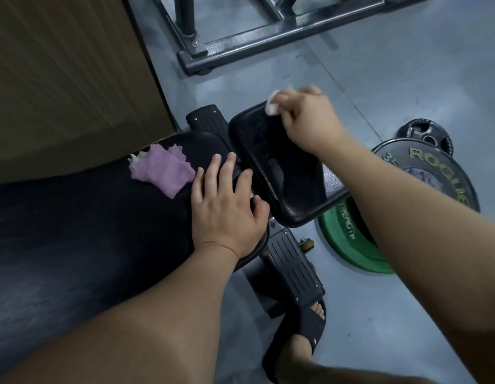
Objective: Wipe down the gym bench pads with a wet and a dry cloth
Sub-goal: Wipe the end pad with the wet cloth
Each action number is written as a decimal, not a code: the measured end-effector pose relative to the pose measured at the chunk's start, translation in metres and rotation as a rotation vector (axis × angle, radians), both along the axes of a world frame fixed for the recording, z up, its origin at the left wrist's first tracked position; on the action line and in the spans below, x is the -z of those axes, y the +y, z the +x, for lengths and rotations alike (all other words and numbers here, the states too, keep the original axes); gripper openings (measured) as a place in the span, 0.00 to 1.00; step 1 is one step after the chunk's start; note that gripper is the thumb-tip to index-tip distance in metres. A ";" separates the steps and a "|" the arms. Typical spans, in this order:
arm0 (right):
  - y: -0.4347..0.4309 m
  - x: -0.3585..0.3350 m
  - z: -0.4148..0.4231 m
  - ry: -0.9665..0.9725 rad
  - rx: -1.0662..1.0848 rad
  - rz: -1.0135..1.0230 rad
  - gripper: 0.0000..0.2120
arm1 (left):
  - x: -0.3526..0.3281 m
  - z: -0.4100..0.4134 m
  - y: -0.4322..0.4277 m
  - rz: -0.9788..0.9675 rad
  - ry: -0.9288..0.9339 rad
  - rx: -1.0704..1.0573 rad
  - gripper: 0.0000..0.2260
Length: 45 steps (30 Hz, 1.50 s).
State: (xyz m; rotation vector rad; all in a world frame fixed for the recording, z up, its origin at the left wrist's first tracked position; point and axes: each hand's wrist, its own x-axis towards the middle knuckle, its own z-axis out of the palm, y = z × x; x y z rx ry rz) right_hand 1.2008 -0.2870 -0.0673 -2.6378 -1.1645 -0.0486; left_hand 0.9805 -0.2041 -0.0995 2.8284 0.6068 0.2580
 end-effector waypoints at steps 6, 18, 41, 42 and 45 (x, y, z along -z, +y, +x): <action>0.037 -0.003 -0.029 0.118 -0.064 0.005 0.20 | 0.000 0.001 0.000 0.005 -0.007 0.004 0.22; 0.039 0.008 -0.021 0.094 -0.282 -0.007 0.18 | 0.000 0.000 0.000 -0.004 -0.001 0.006 0.22; -0.021 0.007 -0.080 0.075 -0.331 0.113 0.18 | 0.001 0.001 -0.001 -0.010 -0.049 0.000 0.19; -0.017 0.006 -0.074 0.073 -0.325 0.115 0.17 | 0.001 0.001 -0.001 -0.013 -0.049 0.001 0.19; 0.022 0.008 -0.050 0.075 -0.264 0.087 0.15 | 0.002 0.000 0.000 -0.016 -0.046 0.007 0.19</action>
